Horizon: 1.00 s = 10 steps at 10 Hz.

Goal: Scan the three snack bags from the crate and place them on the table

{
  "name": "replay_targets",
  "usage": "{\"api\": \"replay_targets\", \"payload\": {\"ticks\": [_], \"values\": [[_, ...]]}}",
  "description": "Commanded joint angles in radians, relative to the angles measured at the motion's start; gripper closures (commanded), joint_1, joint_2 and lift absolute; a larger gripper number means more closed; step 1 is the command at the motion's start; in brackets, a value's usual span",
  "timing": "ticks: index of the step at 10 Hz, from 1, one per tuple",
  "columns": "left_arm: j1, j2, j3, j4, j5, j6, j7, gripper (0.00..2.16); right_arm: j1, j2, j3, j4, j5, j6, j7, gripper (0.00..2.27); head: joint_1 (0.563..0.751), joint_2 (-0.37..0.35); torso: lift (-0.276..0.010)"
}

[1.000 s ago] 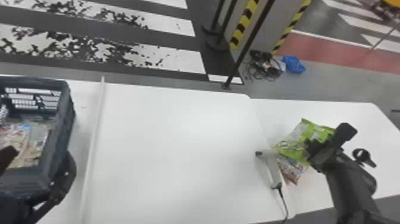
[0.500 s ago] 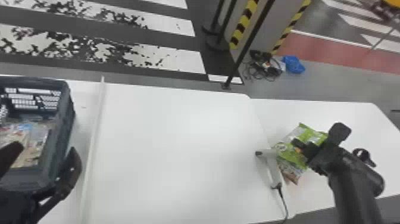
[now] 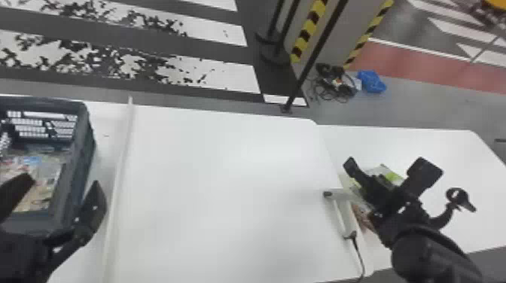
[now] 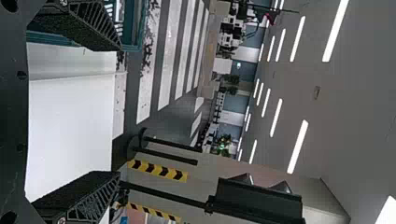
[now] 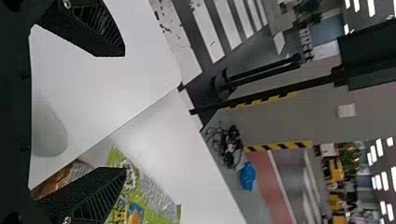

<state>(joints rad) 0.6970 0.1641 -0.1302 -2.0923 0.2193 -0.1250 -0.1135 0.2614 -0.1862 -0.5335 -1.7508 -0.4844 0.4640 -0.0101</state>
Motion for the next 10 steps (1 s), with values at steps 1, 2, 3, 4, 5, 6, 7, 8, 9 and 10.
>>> {"api": "replay_targets", "payload": {"ticks": [1, 2, 3, 4, 5, 6, 7, 8, 9, 10], "values": [[0.001, 0.0, -0.005, -0.021, -0.006, 0.026, 0.006, 0.04, 0.157, 0.034, 0.115, -0.145, 0.03, -0.21, 0.002, 0.06, 0.695, -0.35, -0.036], [0.004, 0.0, -0.005, -0.029, -0.008, 0.038, 0.009, 0.05, 0.231, 0.036, 0.196, -0.164, 0.055, -0.397, 0.004, 0.06, 0.695, -0.35, -0.036], [0.013, 0.002, -0.005, -0.045, -0.023, 0.035, 0.02, 0.05, 0.283, 0.05, 0.28, -0.156, 0.139, -0.59, 0.004, 0.06, 0.695, -0.35, -0.036], [0.022, 0.002, -0.005, -0.058, -0.028, 0.038, 0.034, 0.05, 0.334, 0.053, 0.356, -0.147, 0.182, -0.722, 0.004, 0.06, 0.695, -0.35, -0.036], [0.026, 0.002, -0.006, -0.064, -0.028, 0.041, 0.044, 0.05, 0.371, 0.057, 0.409, -0.145, 0.182, -0.771, 0.004, 0.06, 0.695, -0.349, -0.036], [0.03, 0.002, -0.006, -0.066, -0.028, 0.045, 0.044, 0.05, 0.403, 0.057, 0.468, -0.154, 0.187, -0.808, 0.004, 0.08, 0.695, -0.297, -0.036], [0.035, -0.002, -0.006, -0.074, -0.028, 0.069, 0.046, 0.05, 0.437, 0.068, 0.524, -0.176, 0.231, -0.824, 0.002, 0.09, 0.695, -0.256, -0.036], [0.042, -0.002, -0.003, -0.083, -0.028, 0.091, 0.051, 0.05, 0.45, 0.07, 0.564, -0.182, 0.239, -0.811, 0.005, 0.09, 0.695, -0.209, -0.036], [0.056, 0.005, 0.006, -0.1, -0.04, 0.094, 0.048, 0.06, 0.45, 0.068, 0.586, -0.181, 0.26, -0.784, 0.024, 0.09, 0.695, -0.184, -0.036], [0.061, 0.003, 0.024, -0.13, -0.041, 0.137, 0.044, 0.08, 0.449, 0.062, 0.584, -0.193, 0.262, -0.738, 0.035, 0.1, 0.695, -0.139, -0.036]]}}
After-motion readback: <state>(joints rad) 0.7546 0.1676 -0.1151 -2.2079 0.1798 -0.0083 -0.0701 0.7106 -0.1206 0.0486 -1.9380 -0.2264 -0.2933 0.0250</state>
